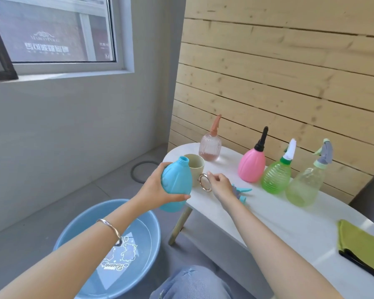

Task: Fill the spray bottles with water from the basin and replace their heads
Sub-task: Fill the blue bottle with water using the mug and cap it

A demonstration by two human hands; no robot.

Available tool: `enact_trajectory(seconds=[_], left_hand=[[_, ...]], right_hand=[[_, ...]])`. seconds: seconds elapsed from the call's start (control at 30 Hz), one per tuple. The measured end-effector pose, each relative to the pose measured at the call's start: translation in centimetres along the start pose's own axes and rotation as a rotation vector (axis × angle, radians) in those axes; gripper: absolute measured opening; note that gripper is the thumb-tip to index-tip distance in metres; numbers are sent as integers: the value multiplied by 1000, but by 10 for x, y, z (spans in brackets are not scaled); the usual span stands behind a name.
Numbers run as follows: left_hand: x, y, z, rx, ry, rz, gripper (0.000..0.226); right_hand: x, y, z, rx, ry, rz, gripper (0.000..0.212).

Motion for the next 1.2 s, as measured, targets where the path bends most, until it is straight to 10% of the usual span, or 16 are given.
enact_trajectory(seconds=[0.5,0.83,1.2], left_hand=[[-126,104,46,232,188,138,92],[-271,137,64,393,347,211,68],[-391,107,97,411,506,247,72]], right_hand=[[-65,-82,12,-37,379,-221,36],[-14,-248,-39,-279,257,-298,36],[102,-325,-66,-424,398,417,36]])
Point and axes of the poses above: each hand's wrist, its own z-axis away from the middle knuckle, its own y-axis out of the back of the hand, x = y × z, the point moved 6 cm from there along -z, towards the middle knuckle, and after that the axes turned 10 degrees about -x, right-handed, at the moved point
